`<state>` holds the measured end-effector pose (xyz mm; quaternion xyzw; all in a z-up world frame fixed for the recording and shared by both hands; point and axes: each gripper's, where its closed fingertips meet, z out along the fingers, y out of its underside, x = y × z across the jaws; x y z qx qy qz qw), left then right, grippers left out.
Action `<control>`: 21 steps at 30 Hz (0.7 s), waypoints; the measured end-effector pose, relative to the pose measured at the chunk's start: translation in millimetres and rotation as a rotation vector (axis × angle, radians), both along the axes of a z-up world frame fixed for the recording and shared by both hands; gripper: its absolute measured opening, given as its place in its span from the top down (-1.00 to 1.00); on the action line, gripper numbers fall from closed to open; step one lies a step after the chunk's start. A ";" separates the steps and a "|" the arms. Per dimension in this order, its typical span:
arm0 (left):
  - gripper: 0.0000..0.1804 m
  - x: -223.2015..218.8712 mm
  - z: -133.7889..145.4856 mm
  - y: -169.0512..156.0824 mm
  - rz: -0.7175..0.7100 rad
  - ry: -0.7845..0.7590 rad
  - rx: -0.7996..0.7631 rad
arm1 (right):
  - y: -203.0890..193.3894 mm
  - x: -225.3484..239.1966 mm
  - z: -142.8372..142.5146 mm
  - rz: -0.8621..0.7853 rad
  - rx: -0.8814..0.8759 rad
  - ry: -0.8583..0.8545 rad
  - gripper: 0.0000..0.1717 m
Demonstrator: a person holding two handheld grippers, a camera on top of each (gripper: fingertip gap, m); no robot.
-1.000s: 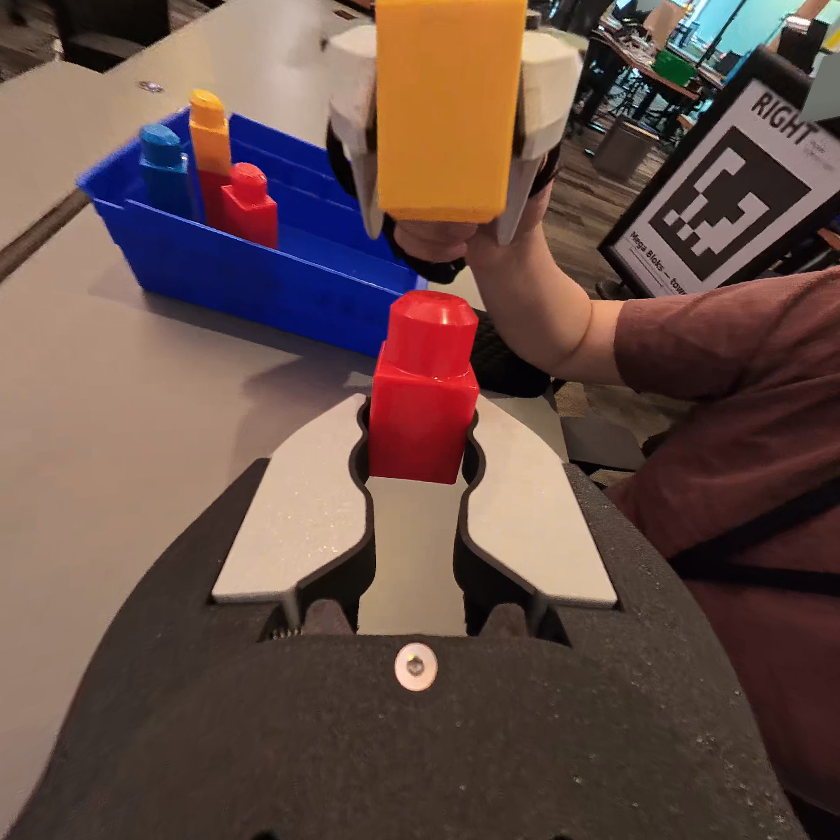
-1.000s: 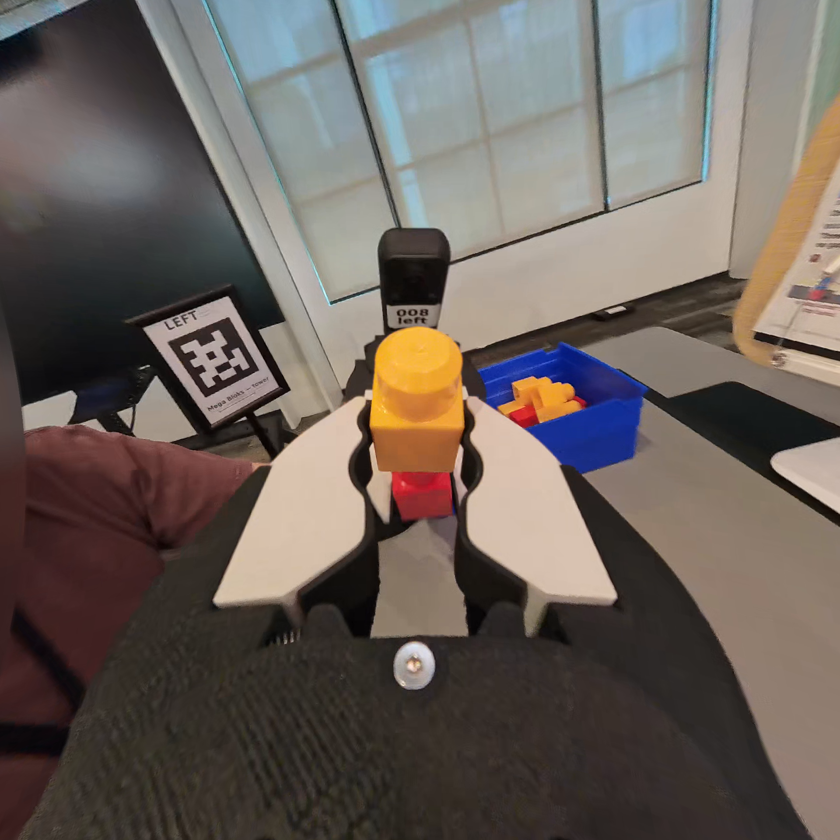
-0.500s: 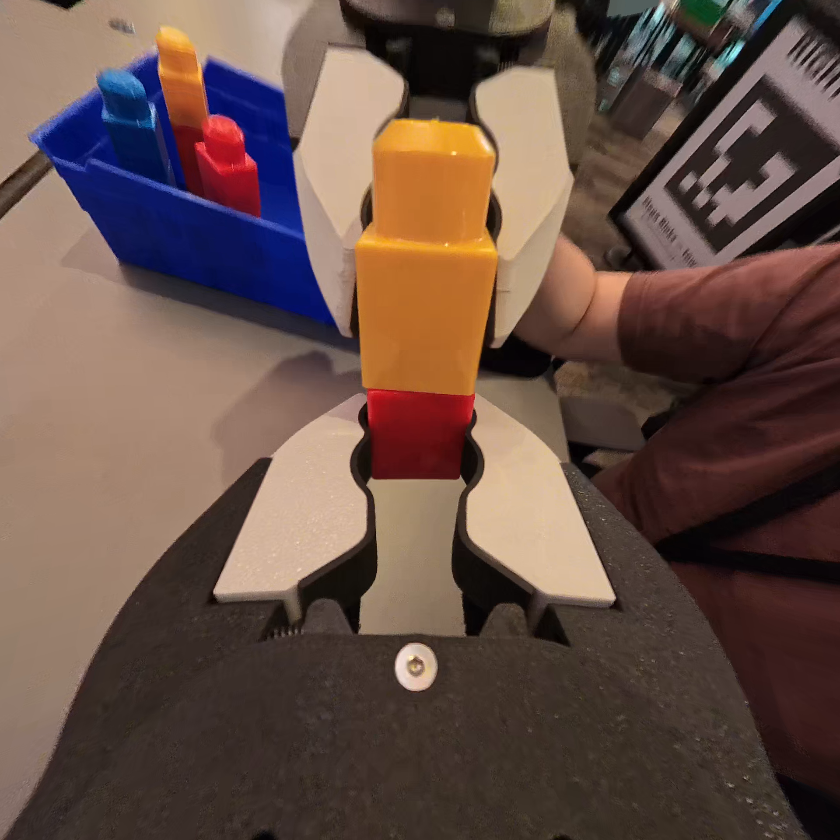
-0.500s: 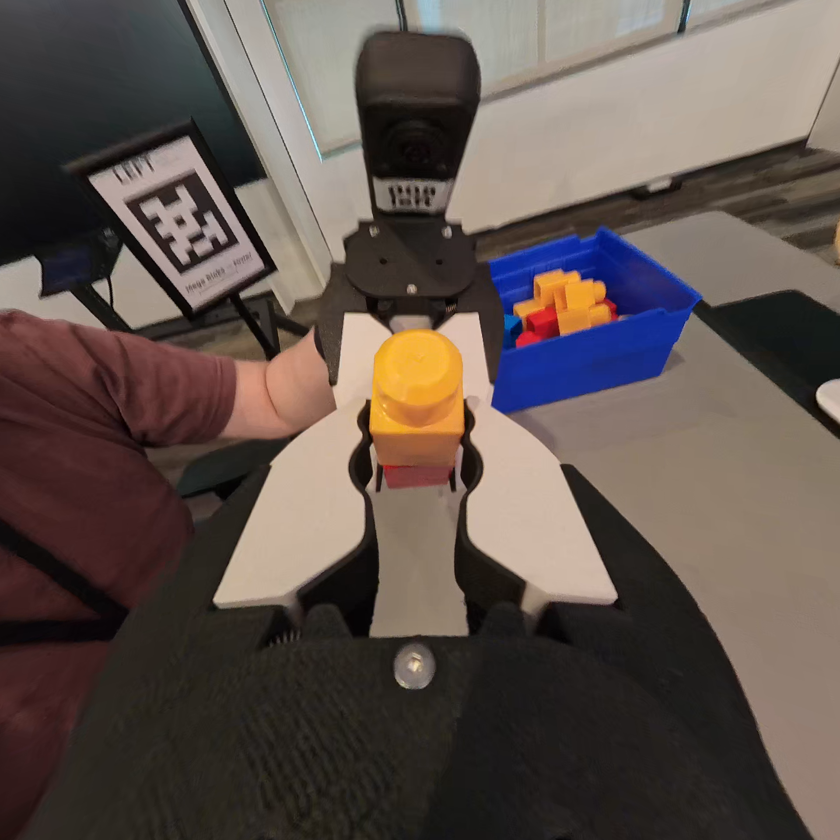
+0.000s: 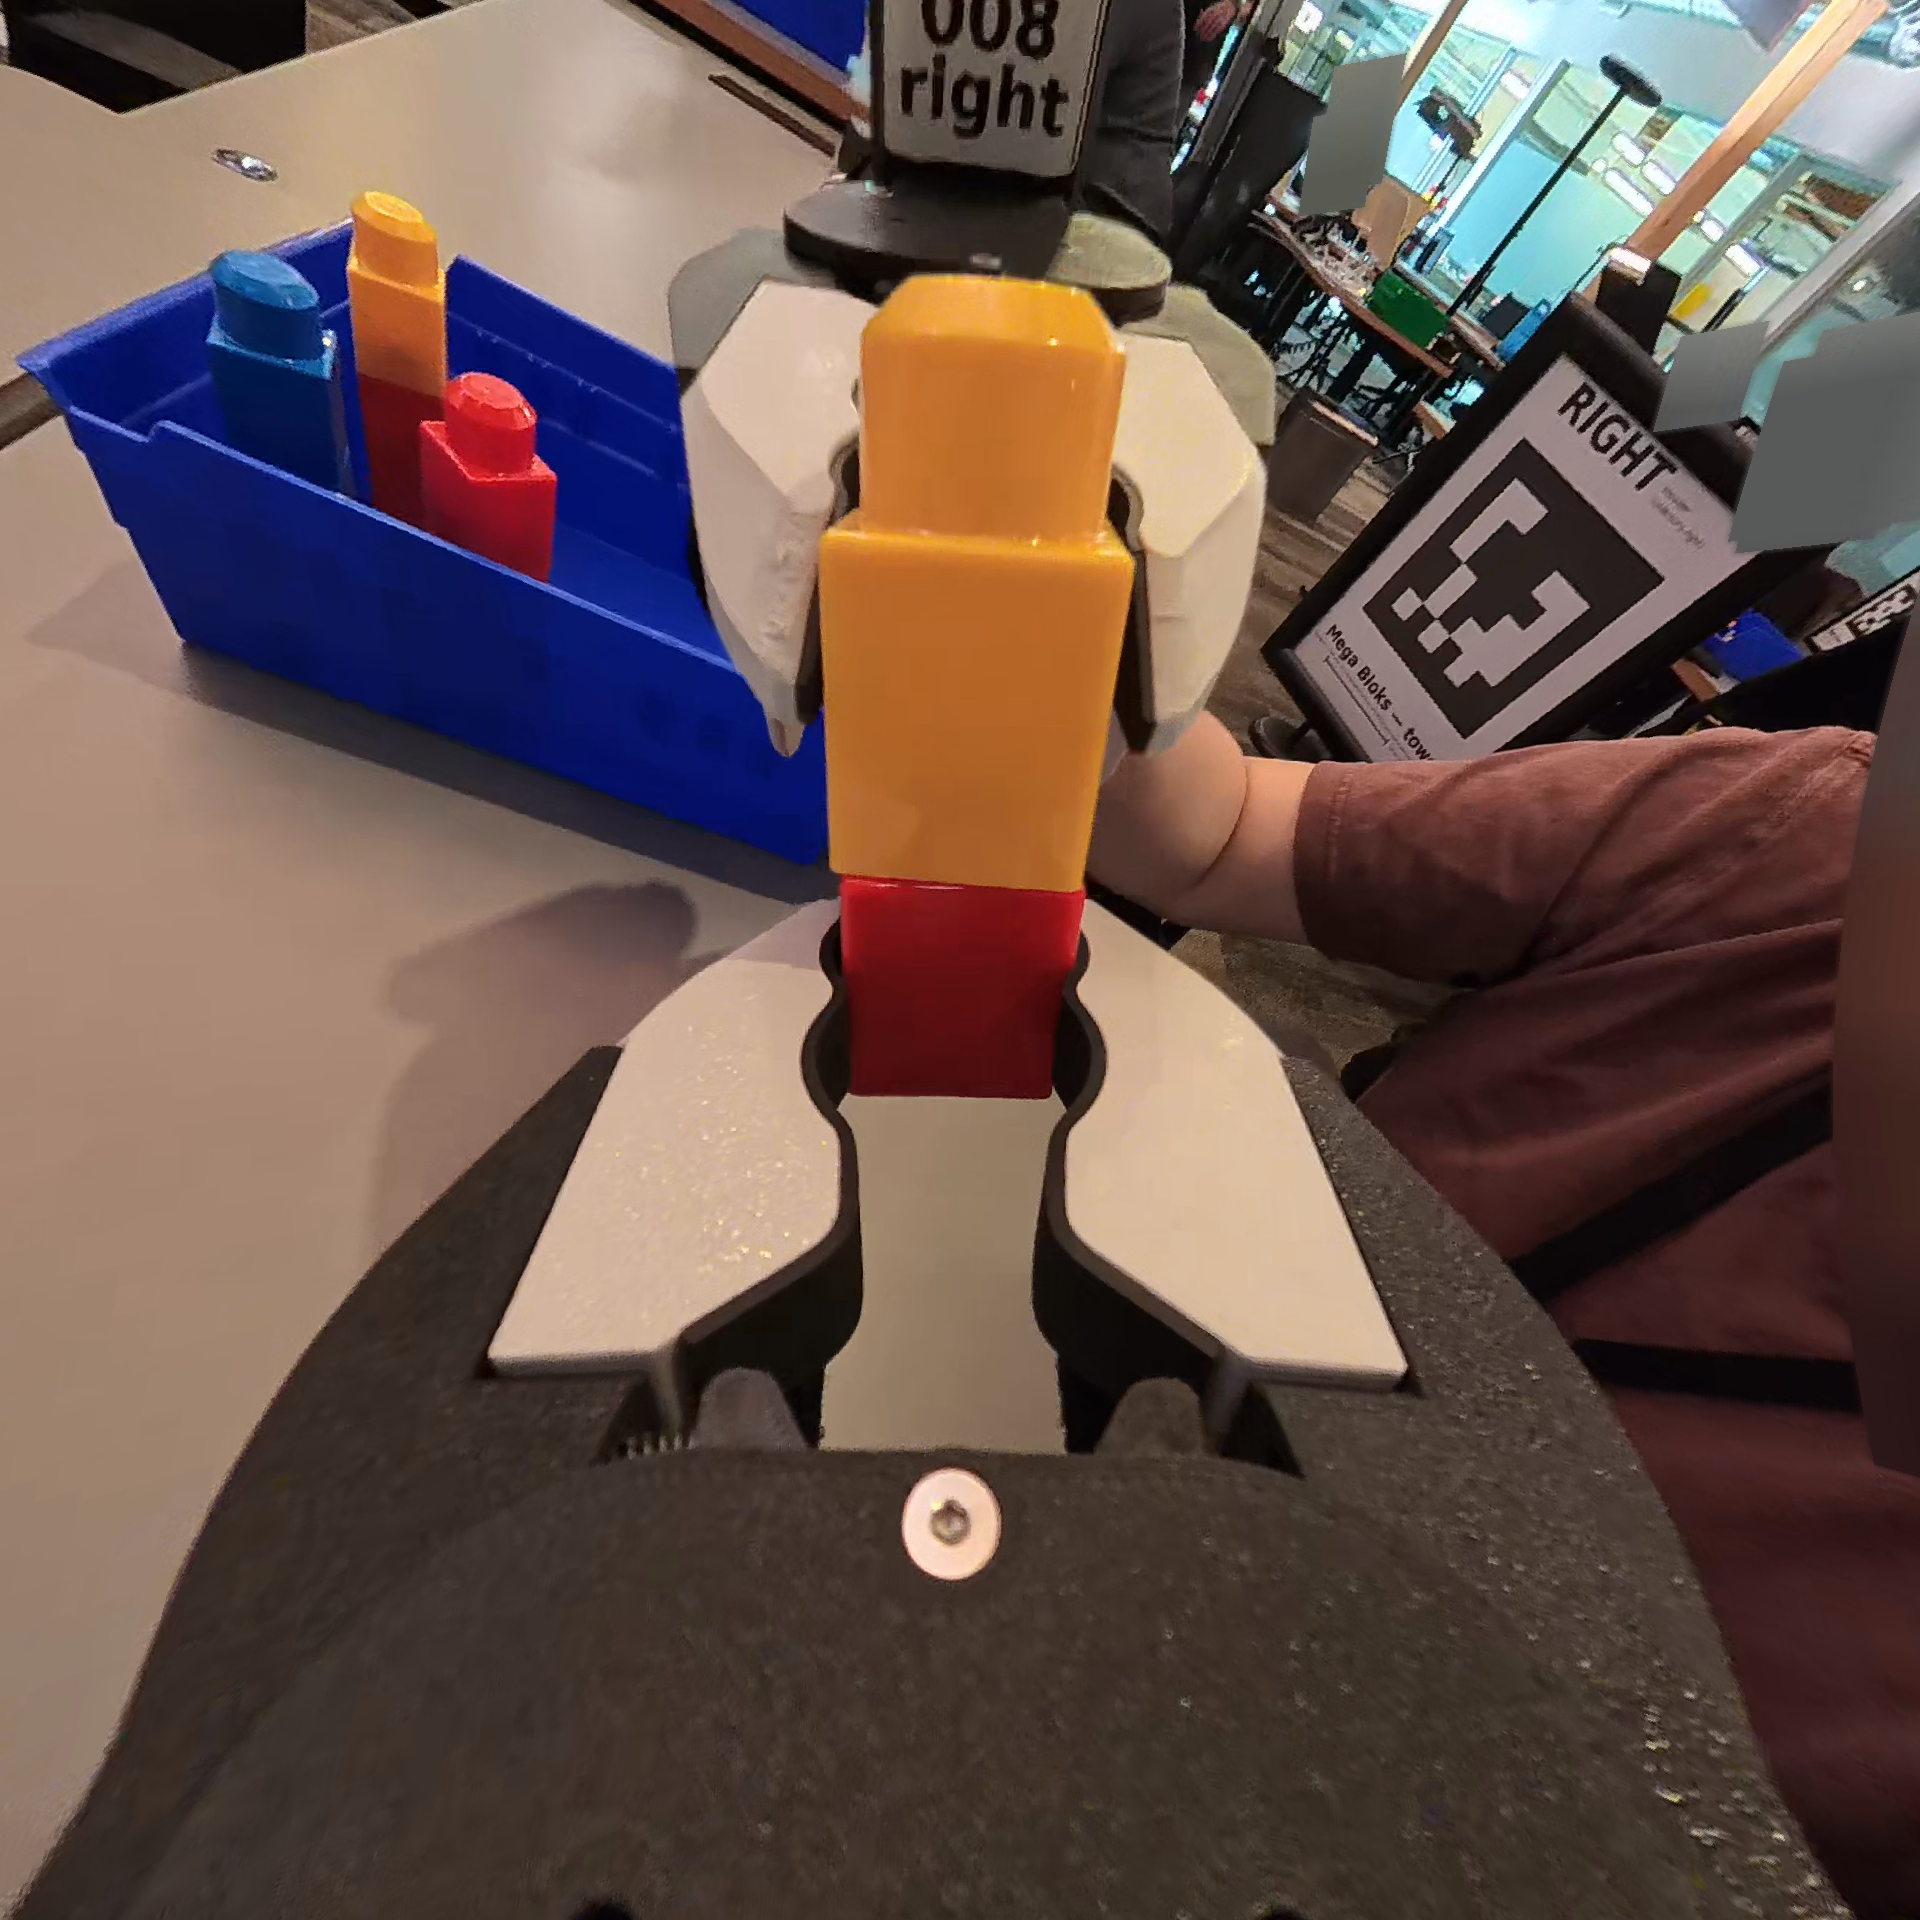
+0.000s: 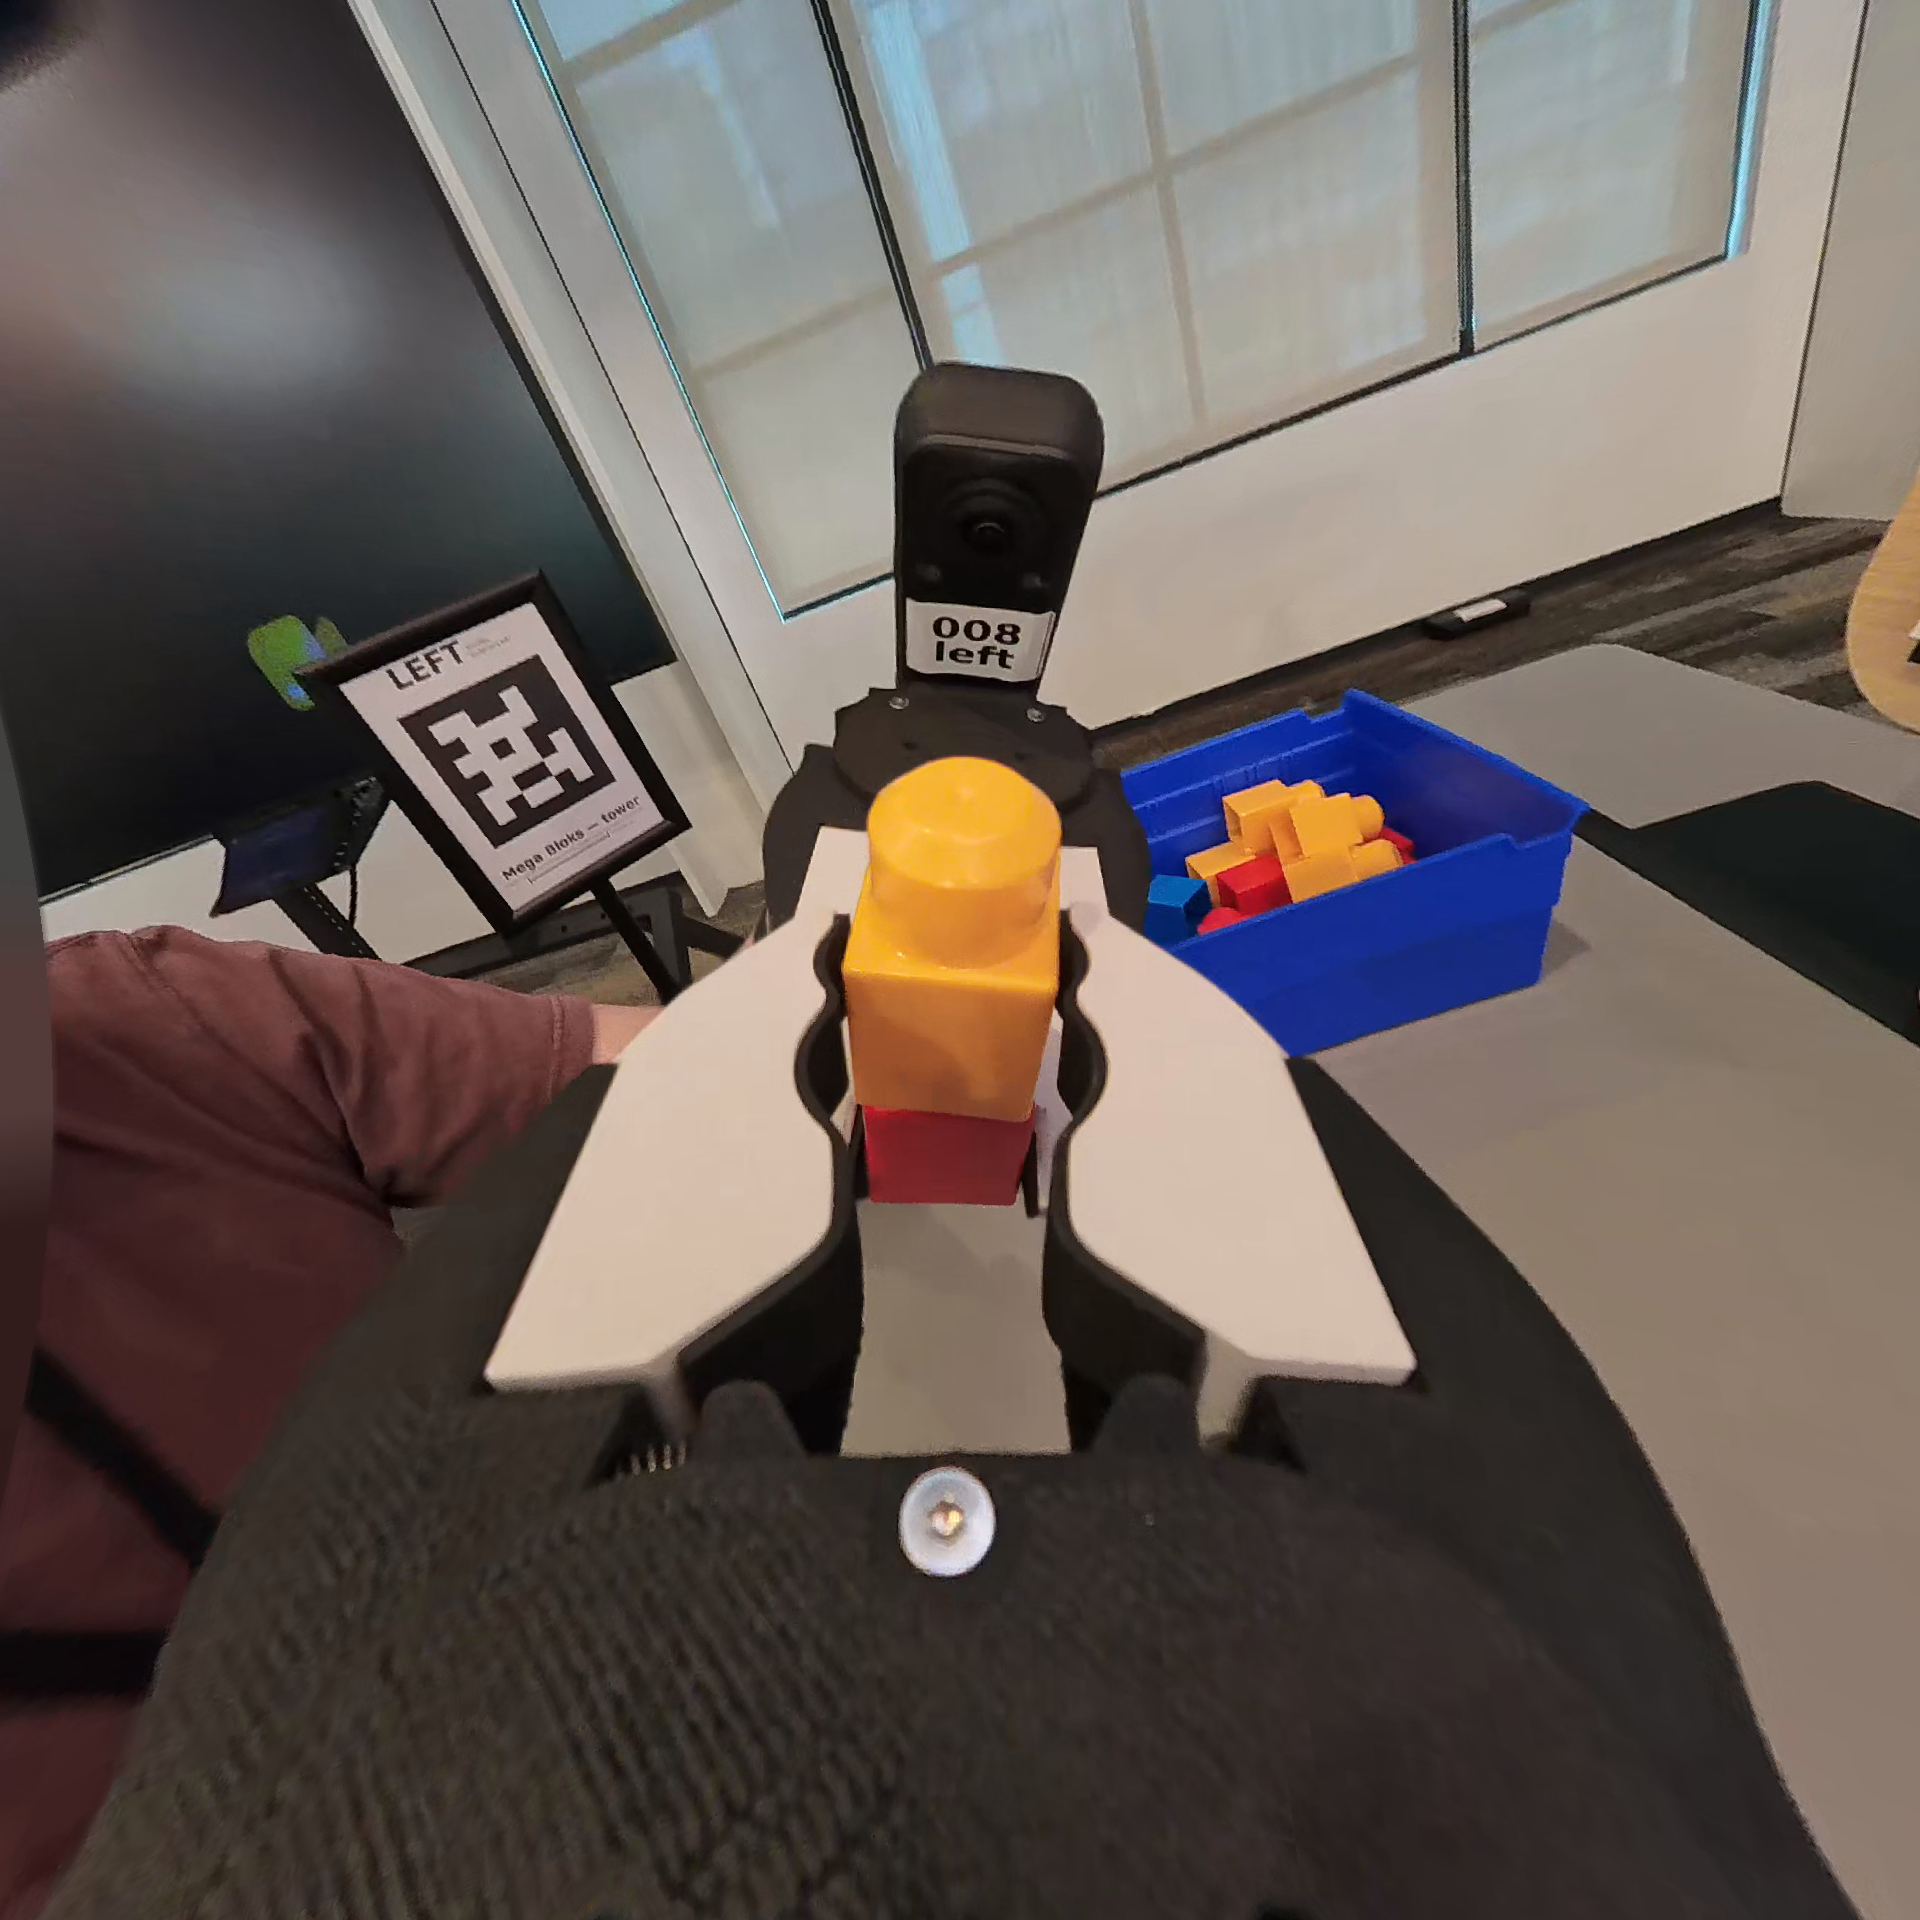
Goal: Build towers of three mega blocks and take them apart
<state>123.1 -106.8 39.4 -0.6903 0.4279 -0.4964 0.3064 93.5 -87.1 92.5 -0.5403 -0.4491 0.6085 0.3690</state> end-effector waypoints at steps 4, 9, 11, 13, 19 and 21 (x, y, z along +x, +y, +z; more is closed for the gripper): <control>0.61 2.1 -0.8 -11.0 -0.060 0.015 -0.022 | -10.2 2.1 -1.5 0.095 -0.021 -0.010 0.56; 0.61 0.3 -5.3 -13.8 -0.063 0.070 0.005 | -14.8 0.8 -5.4 0.122 -0.013 -0.025 0.57; 0.61 -0.3 -7.8 -14.7 -0.065 0.094 0.007 | -15.4 -0.3 -7.6 0.128 -0.018 -0.032 0.57; 0.61 -1.9 -9.2 -13.4 -0.053 0.110 0.009 | -14.6 -1.9 -8.5 0.124 -0.020 -0.031 0.57; 0.61 -3.9 -0.7 -4.1 -0.009 0.053 0.054 | -5.4 -3.8 -2.9 0.045 -0.009 -0.006 0.57; 0.61 -6.2 5.3 -1.7 0.009 0.026 0.075 | 0.4 -3.9 -3.0 -0.004 0.014 -0.009 0.41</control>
